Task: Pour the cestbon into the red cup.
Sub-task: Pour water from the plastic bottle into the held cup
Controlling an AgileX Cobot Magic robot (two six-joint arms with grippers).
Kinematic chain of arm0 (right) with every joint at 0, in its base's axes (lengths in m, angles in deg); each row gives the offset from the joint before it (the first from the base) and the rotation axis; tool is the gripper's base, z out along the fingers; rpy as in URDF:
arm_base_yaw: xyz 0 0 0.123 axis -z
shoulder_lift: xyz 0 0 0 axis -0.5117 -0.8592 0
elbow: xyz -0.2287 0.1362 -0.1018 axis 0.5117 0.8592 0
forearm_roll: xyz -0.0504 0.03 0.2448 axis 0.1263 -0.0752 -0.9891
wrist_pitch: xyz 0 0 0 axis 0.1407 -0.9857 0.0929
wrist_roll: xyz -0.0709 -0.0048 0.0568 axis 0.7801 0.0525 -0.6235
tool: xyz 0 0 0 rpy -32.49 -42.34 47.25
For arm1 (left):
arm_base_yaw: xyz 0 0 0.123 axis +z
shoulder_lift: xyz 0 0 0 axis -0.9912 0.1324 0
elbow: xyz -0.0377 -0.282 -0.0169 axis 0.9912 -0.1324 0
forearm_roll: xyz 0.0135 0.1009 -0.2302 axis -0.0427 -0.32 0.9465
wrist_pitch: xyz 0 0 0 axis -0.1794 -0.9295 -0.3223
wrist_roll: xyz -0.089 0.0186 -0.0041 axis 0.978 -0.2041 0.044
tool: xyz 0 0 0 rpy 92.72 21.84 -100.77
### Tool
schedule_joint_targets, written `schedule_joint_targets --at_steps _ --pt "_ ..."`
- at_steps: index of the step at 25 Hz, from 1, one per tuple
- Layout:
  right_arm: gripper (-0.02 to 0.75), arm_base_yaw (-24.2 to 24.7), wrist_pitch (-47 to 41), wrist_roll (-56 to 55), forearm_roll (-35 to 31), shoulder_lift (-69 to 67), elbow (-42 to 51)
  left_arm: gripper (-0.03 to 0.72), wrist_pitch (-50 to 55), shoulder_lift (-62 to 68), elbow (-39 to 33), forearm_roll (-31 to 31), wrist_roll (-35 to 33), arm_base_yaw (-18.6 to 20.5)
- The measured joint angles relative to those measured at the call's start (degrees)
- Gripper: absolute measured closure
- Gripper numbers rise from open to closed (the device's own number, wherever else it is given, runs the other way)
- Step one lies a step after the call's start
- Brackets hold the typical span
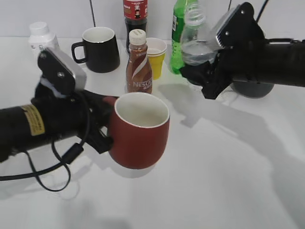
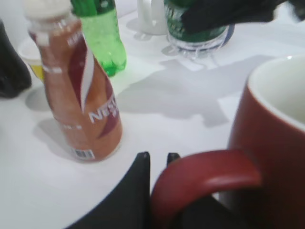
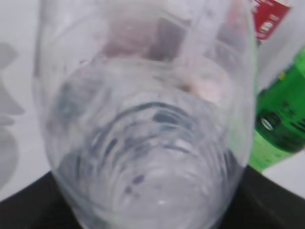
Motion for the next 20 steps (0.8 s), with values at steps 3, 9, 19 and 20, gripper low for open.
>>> schedule_joint_targets --at_steps 3,9,19,20 --pt "0.264 -0.6 0.0 1.1 2.5 0.3 0.1 0.622 -2.1 2.8 0.2 1.5 0.0 0.0" --pt "0.264 -0.6 -0.2 9.6 4.2 0.3 0.1 0.622 -2.2 6.4 4.7 1.7 0.0 0.0" --pt "0.264 -0.6 -2.2 29.7 -10.7 -2.0 -0.4 0.622 -1.7 10.2 9.5 5.6 -7.5 0.2" --pt "0.264 -0.6 -2.1 31.6 -11.1 -2.1 -0.4 0.622 -1.7 10.2 9.5 6.5 -7.9 0.4"
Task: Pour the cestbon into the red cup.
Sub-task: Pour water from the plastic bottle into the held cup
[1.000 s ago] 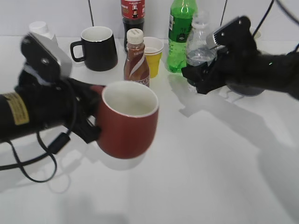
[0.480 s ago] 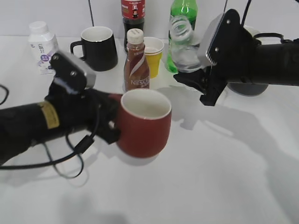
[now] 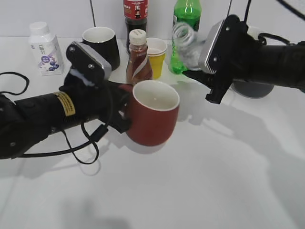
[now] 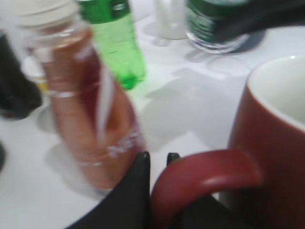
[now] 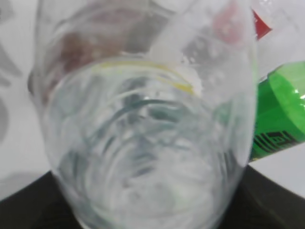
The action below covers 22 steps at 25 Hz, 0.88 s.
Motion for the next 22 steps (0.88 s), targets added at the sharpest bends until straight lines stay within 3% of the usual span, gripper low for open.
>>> schedule_joint_targets --at_steps 6,13,22 --pt "0.264 0.0 2.2 13.6 -5.3 -0.1 -1.5 0.622 -2.2 0.0 0.2 1.6 -0.5 1.2" --pt "0.264 0.0 3.1 21.8 -6.3 -0.1 -2.8 0.623 -3.6 0.0 0.7 -1.2 -0.6 1.2" --pt "0.264 0.0 3.5 24.7 0.4 -0.1 -2.8 0.622 -3.7 0.0 1.0 -4.1 -0.6 0.6"
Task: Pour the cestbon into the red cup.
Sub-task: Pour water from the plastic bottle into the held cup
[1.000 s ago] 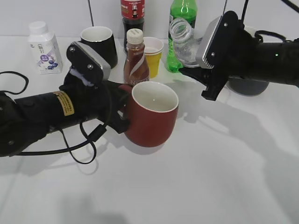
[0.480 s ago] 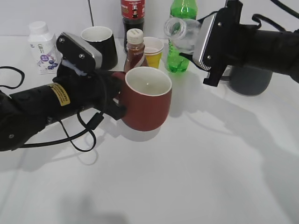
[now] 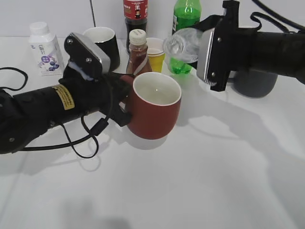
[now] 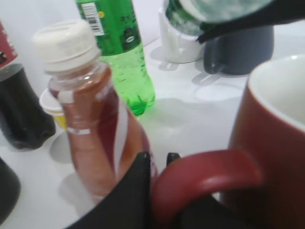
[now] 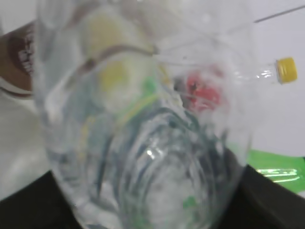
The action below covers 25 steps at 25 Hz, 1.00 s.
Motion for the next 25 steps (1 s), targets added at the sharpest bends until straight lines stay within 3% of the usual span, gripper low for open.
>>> schedule_joint_targets --at_steps 25 --pt "0.264 0.0 0.0 17.4 1.2 0.0 0.0 0.622 -0.2 0.0 0.0 -3.7 3.3 -1.0"
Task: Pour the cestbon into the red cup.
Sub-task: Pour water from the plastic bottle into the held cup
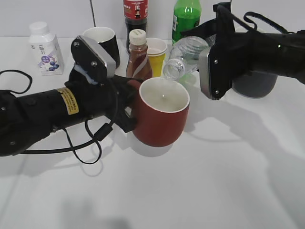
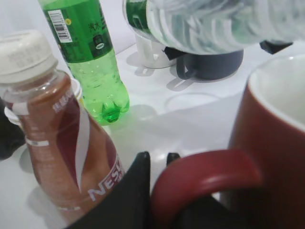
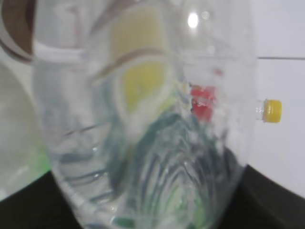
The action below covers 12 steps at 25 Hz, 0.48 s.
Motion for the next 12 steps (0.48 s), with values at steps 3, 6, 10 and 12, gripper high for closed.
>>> schedule_joint_targets --at_steps 3,6,10,12 --pt "0.264 0.0 0.0 2.1 0.0 0.0 0.0 0.622 0.0 0.0 0.0 0.0 0.0 0.0" --pt "0.264 0.0 0.0 3.7 0.0 0.0 0.0 0.622 0.0 0.0 0.0 0.0 0.0 0.0" --pt "0.264 0.0 0.0 5.3 0.0 0.0 0.0 0.622 -0.2 0.0 0.0 0.0 0.0 0.0" --pt "0.264 0.0 0.2 5.9 0.0 0.0 0.0 0.622 -0.5 0.0 0.0 0.0 0.0 0.0"
